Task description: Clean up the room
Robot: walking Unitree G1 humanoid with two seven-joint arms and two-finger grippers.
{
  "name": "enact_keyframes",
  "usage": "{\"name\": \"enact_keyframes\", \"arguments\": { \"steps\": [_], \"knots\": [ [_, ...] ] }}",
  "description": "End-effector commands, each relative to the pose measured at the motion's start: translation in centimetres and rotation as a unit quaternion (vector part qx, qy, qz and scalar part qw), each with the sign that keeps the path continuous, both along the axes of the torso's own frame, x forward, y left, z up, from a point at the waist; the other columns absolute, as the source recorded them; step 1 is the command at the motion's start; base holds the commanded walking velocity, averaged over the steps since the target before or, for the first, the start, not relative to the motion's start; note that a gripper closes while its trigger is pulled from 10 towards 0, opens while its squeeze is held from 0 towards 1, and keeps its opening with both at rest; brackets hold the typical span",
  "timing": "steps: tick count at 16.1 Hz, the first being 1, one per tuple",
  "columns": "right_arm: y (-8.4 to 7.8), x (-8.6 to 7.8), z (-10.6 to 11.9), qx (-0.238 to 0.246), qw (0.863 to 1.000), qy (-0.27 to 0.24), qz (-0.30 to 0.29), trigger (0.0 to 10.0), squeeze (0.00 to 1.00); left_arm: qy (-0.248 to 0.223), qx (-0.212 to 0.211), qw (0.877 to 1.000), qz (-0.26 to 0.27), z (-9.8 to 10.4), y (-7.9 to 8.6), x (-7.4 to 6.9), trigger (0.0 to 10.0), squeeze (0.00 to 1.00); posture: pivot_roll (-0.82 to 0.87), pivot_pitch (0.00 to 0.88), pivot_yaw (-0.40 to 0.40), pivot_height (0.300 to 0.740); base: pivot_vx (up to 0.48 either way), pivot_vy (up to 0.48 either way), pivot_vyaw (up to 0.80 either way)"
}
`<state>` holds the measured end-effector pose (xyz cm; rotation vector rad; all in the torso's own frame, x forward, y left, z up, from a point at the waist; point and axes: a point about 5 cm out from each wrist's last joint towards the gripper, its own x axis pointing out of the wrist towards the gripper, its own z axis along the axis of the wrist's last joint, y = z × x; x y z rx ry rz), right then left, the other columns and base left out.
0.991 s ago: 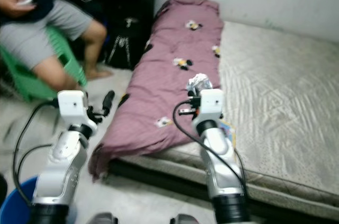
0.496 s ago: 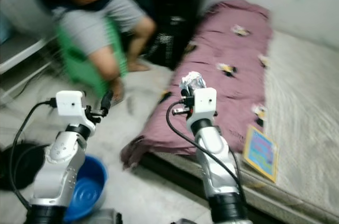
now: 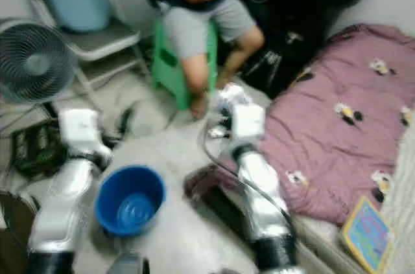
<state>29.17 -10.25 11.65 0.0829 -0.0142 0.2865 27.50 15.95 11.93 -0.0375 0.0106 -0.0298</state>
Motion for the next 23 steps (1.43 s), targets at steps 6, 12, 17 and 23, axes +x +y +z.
{"name": "enact_keyframes", "arguments": {
  "steps": [6,12,17,23],
  "knots": [
    [-0.69,0.12,-0.09,-0.007,1.0,0.001,-0.002,10.0,0.0,-0.004,-0.006,1.0,-0.018,0.05,-0.8,-0.05,10.0,0.0,0.01,0.0,-0.08,0.74,0.0,0.0,0.8],
    [-0.68,0.1,-0.18,-0.003,1.0,0.007,-0.004,10.0,0.0,-0.002,-0.021,0.999,-0.043,0.07,-1.19,-0.08,10.0,0.0,0.0,0.0,-0.076,0.74,0.0,0.0,0.67],
    [-0.7,0.14,-0.25,-0.001,1.0,0.009,-0.006,10.0,0.0,-0.007,-0.03,0.998,-0.055,0.24,-1.29,-0.17,10.0,0.0,0.0,0.0,-0.074,0.74,0.208,0.0,0.0],
    [-0.76,0.1,-0.26,-0.002,1.0,0.009,-0.006,10.0,0.0,-0.008,-0.033,0.998,-0.06,0.27,-1.47,-0.16,10.0,0.0,0.0,0.0,-0.075,0.74,0.283,0.0,0.0]
  ]
}}
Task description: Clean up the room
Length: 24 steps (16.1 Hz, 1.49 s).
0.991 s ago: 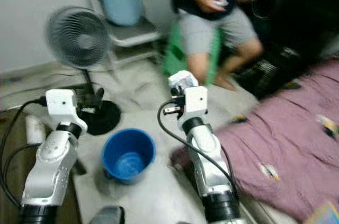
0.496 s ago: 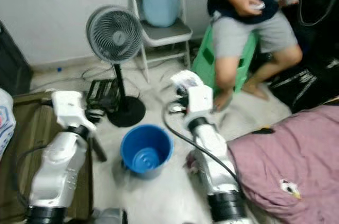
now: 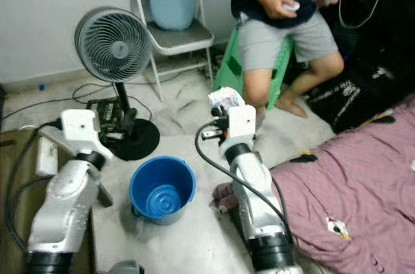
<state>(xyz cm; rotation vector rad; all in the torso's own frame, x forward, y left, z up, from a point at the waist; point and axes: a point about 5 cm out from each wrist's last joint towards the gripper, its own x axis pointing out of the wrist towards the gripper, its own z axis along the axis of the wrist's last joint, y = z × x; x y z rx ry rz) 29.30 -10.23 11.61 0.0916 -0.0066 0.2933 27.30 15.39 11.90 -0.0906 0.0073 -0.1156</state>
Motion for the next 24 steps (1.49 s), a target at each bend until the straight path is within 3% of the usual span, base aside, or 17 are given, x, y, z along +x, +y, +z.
{"name": "enact_keyframes", "arguments": {
  "steps": [1,8,21,24],
  "knots": [
    [-0.77,-0.03,-0.21,-0.006,1.0,0.005,-0.009,10.0,0.0,-0.006,-0.007,1.0,-0.018,0.31,-0.93,0.04,10.0,0.0,0.0,0.0,-0.075,0.74,0.292,0.0,0.0],
    [-0.63,-0.04,-0.05,-0.008,1.0,-0.004,-0.005,10.0,0.0,-0.01,0.002,1.0,-0.002,0.41,-0.82,0.2,10.0,0.0,0.0,0.0,-0.074,0.74,0.164,0.0,0.0],
    [-0.31,0.08,-0.06,-0.007,1.0,-0.003,0.001,10.0,0.0,-0.006,0.001,1.0,-0.005,0.29,-0.91,0.29,10.0,0.0,0.01,0.0,-0.076,0.74,0.0,0.0,0.8],
    [-0.4,0.14,-0.2,-0.002,1.0,0.003,-0.003,10.0,0.0,-0.008,-0.002,1.0,-0.012,0.33,-1.0,0.23,10.0,0.0,0.01,0.0,-0.077,0.74,0.0,0.0,0.14]
  ]
}}
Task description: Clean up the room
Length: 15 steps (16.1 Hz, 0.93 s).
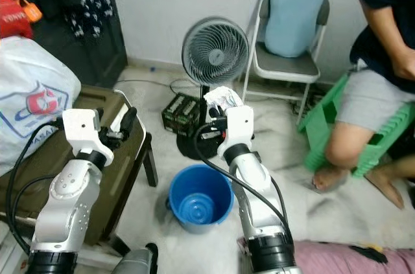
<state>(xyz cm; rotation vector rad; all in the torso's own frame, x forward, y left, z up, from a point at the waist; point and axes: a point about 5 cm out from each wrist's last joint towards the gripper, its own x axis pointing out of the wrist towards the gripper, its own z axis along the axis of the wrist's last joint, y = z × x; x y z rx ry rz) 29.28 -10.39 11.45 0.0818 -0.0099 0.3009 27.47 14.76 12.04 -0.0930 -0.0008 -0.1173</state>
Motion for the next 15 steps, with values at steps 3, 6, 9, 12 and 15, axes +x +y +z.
{"name": "enact_keyframes", "arguments": {
  "steps": [3,6,9,12,15],
  "knots": [
    [-0.28,0.17,-0.04,0.003,1.0,0.006,-0.007,10.0,0.0,-0.006,-0.004,1.0,-0.016,0.24,-0.47,0.02,10.0,0.0,0.01,0.0,-0.079,0.74,0.0,0.0,0.0],
    [-0.34,0.19,-0.14,0.003,1.0,0.009,-0.011,10.0,0.0,-0.008,-0.007,1.0,-0.021,0.25,-0.56,-0.05,10.0,0.0,0.01,0.0,-0.079,0.74,0.0,0.0,0.0],
    [-0.2,0.12,-0.03,0.002,1.0,0.005,-0.005,10.0,0.0,-0.009,-0.008,1.0,-0.024,0.31,-0.58,-0.06,10.0,0.0,0.01,0.0,-0.077,0.74,0.164,0.0,0.0],
    [-0.15,0.07,0.04,0.003,1.0,0.002,-0.003,10.0,0.0,-0.008,-0.009,1.0,-0.025,0.3,-0.57,-0.08,10.0,0.0,0.01,0.0,-0.077,0.74,0.254,0.0,0.4],
    [-0.17,0.09,0.02,0.003,1.0,0.003,-0.004,10.0,0.0,-0.008,-0.009,1.0,-0.024,0.29,-0.56,-0.09,10.0,0.0,0.01,0.0,-0.077,0.74,0.254,0.0,0.74]
  ]
}}
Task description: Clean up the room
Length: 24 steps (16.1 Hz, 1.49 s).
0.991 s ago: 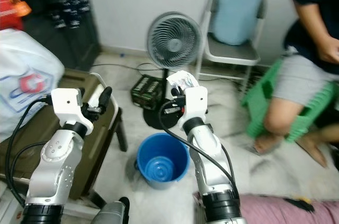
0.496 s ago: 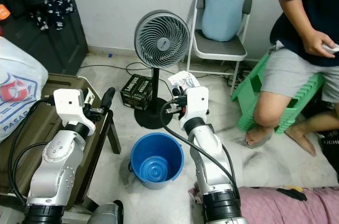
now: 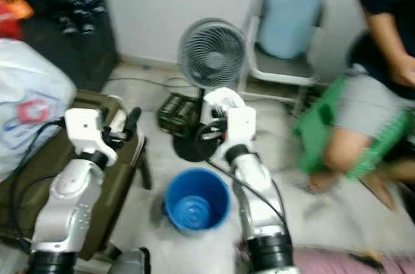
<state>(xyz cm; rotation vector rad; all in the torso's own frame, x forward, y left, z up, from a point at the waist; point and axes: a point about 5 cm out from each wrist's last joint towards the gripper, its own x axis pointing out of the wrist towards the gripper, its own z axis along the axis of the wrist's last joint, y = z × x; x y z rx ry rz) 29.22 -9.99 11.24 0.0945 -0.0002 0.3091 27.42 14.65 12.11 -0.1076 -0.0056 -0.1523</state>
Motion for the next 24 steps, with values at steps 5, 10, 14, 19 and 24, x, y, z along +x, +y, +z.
{"name": "enact_keyframes", "arguments": {
  "steps": [5,10,14,19,24],
  "knots": [
    [-0.7,0.25,0.12,-0.002,1.0,0.002,-0.014,10.0,0.0,-0.006,-0.002,1.0,-0.009,0.26,-0.48,-0.01,10.0,0.0,0.01,0.0,-0.075,0.74,0.256,0.0,0.21],
    [-0.67,0.29,0.04,-0.005,1.0,0.004,-0.015,10.0,0.0,-0.007,-0.004,1.0,-0.011,0.3,-0.52,-0.01,10.0,0.0,0.01,0.0,-0.076,0.74,0.284,0.0,0.0],
    [-0.58,0.27,0.11,-0.007,1.0,0.0,-0.012,10.0,0.0,-0.008,-0.005,1.0,-0.014,0.32,-0.58,-0.06,10.0,0.0,0.01,0.0,-0.076,0.74,0.337,0.0,0.1],
    [-0.5,0.28,0.13,-0.005,1.0,-0.001,-0.011,10.0,0.0,-0.01,-0.004,1.0,-0.014,0.37,-0.56,-0.04,10.0,0.0,0.01,0.0,-0.075,0.74,0.303,0.0,0.32],
    [-0.44,0.52,-0.03,-0.004,1.0,0.003,-0.012,10.0,0.0,-0.013,0.0,1.0,-0.002,0.42,-0.3,-0.02,10.0,0.0,0.02,0.0,-0.079,0.74,0.122,0.0,0.0]
  ]
}}
